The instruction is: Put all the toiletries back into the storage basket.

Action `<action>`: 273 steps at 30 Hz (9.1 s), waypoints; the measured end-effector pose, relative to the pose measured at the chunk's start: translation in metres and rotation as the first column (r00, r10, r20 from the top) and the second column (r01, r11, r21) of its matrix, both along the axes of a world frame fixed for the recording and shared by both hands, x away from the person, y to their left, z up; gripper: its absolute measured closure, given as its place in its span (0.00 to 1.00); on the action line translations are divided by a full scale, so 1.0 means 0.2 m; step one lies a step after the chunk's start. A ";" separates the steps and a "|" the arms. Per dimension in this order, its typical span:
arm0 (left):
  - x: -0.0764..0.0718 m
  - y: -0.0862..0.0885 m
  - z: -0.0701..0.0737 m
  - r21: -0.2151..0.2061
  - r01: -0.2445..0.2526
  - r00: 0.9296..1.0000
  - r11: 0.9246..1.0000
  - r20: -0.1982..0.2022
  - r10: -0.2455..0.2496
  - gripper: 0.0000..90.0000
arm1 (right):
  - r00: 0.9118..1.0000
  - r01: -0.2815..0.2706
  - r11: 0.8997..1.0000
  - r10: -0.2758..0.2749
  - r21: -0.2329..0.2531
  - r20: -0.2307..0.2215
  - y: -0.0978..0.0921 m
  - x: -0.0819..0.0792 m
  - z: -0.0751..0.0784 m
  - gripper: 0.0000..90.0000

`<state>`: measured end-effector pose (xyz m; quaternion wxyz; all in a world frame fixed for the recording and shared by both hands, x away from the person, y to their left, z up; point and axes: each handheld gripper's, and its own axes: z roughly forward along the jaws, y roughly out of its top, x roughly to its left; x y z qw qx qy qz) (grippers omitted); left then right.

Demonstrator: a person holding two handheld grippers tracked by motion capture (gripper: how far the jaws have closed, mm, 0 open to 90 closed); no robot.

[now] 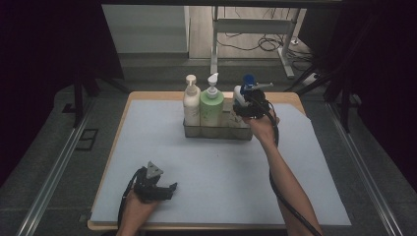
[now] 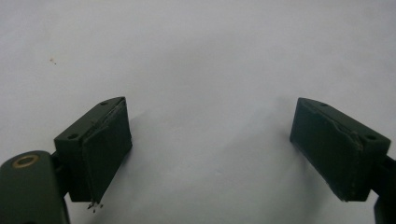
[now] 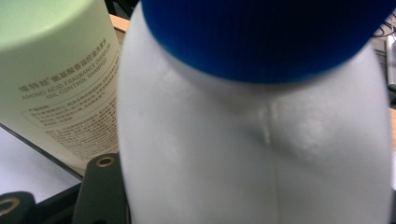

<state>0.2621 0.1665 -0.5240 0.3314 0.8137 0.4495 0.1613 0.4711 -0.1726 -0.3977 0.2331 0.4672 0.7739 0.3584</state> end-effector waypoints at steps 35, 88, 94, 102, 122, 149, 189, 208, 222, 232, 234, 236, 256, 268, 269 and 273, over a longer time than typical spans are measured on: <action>0.00 0.00 0.00 0.002 0.000 1.000 1.000 0.000 0.000 0.13 | 0.999 -0.044 0.998 0.043 0.040 0.033 -0.10 -0.08 0.00 0.40; 0.00 0.00 0.00 0.002 0.000 1.000 1.000 0.000 0.000 0.13 | 1.000 0.017 0.999 -0.016 0.029 -0.016 -0.30 -0.08 -0.15 0.99; 0.00 0.00 0.00 0.002 0.000 1.000 1.000 0.000 0.000 0.13 | 0.999 0.034 0.998 -0.032 0.046 -0.041 -0.28 -0.02 -0.21 0.99; 0.00 0.00 0.00 0.002 -0.001 1.000 1.000 0.000 0.001 0.13 | 0.998 0.022 0.997 -0.018 0.075 -0.064 -0.26 0.02 -0.26 0.99; 0.00 0.00 0.00 0.002 -0.001 1.000 1.000 -0.001 0.001 0.13 | 0.995 0.008 0.997 -0.001 0.071 -0.095 -0.21 0.01 -0.29 0.98; 0.00 0.00 0.00 0.002 -0.002 1.000 1.000 -0.002 0.002 0.13 | 0.991 -0.068 0.994 0.077 0.082 -0.114 -0.12 -0.01 -0.31 0.97; 0.00 0.00 0.00 0.003 -0.003 1.000 1.000 -0.003 0.003 0.13 | 0.992 -0.039 0.995 0.050 0.090 -0.120 -0.07 0.04 -0.30 0.98; 0.00 0.00 0.00 0.004 -0.002 1.000 1.000 -0.002 0.002 0.13 | 0.995 -0.061 0.995 0.066 0.080 -0.069 -0.14 -0.05 -0.23 0.60; 0.00 0.00 0.00 0.002 -0.003 1.000 1.000 -0.001 0.003 0.13 | 0.994 -0.100 0.993 0.103 0.065 -0.041 -0.18 -0.12 -0.18 0.39; 0.00 0.00 0.00 0.002 -0.003 1.000 1.000 0.000 0.003 0.13 | 0.991 -0.129 0.991 0.131 0.047 -0.028 -0.18 -0.18 -0.17 0.31; 0.00 0.00 0.00 0.002 -0.003 1.000 1.000 0.000 0.003 0.13 | 0.990 -0.139 0.989 0.140 0.040 -0.026 -0.18 -0.19 -0.17 0.29; 0.00 0.00 0.00 0.002 -0.003 1.000 1.000 0.000 0.003 0.13 | 0.988 -0.150 0.988 0.151 0.042 -0.027 -0.18 -0.20 -0.17 0.29; 0.00 0.00 0.00 0.002 -0.003 1.000 1.000 0.001 0.003 0.13 | 0.975 -0.221 0.975 0.222 0.015 -0.035 -0.21 -0.35 -0.17 0.16; 0.00 0.00 0.00 0.002 -0.004 1.000 1.000 0.001 0.004 0.13 | 0.962 -0.269 0.962 0.267 -0.041 -0.045 -0.25 -0.47 -0.17 0.07; 0.00 0.00 0.00 0.002 -0.004 1.000 1.000 0.001 0.004 0.13 | 0.962 -0.272 0.961 0.270 -0.046 -0.046 -0.25 -0.49 -0.17 0.06; 0.00 0.00 0.00 0.003 -0.004 1.000 1.000 0.001 0.004 0.13 | 0.961 -0.277 0.959 0.275 -0.059 -0.042 -0.28 -0.53 -0.17 0.02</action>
